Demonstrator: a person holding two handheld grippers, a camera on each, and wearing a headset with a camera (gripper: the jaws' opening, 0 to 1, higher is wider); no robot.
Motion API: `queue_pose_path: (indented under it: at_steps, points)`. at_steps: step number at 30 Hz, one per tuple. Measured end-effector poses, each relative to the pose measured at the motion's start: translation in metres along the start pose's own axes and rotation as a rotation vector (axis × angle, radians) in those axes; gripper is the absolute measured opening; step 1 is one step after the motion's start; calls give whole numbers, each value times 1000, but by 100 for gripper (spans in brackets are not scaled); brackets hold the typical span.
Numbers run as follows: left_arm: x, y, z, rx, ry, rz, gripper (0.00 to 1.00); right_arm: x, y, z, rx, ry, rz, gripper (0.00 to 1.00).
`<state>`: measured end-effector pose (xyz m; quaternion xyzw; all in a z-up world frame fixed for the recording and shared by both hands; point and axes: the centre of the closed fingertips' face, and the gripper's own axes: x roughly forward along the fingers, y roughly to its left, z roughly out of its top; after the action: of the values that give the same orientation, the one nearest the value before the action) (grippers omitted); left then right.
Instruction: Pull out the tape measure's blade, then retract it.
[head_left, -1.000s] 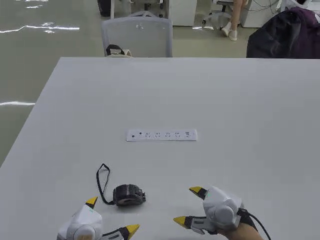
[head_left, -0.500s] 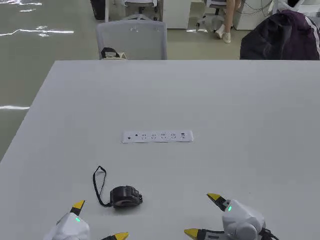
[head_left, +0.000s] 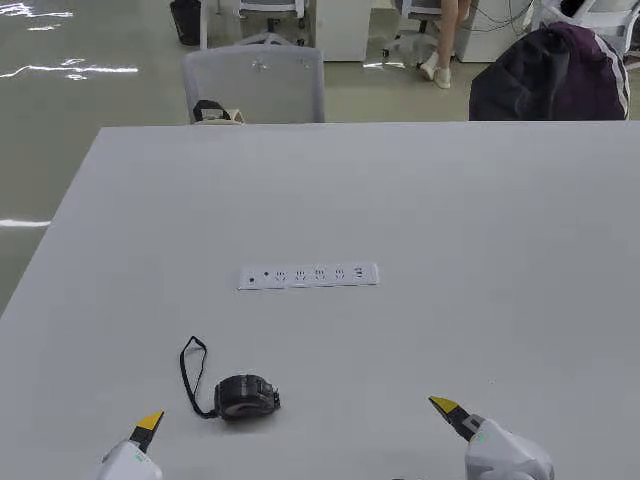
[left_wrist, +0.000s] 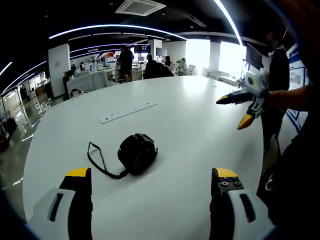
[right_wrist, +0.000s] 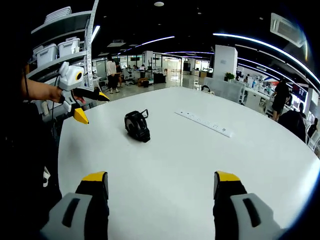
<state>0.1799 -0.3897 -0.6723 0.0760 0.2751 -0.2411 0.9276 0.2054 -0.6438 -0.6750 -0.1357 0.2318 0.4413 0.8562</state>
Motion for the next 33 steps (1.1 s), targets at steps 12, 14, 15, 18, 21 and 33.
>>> queue_pose_path:
  at_steps: [12, 14, 15, 18, 21, 33]
  points:
    - [-8, 4, -14, 2, 27, 1, 99, -9, 0, -3, 0, -1, -16, 91]
    - [-8, 3, -16, 0, 34, -4, 99, -9, 0, -2, -3, -2, -18, 91]
    - [-8, 4, -16, 1, 34, -3, 99, -9, 0, -2, -2, -2, -18, 91]
    - [-7, 4, -17, -3, 35, -1, 99, -9, 0, -2, -3, -2, -20, 91]
    - [-5, 5, -15, -4, 32, 0, 99, -8, -1, -2, -3, -2, -20, 90]
    - [-3, 6, -14, -2, 30, -3, 99, -7, -3, -2, 1, 1, -22, 90]
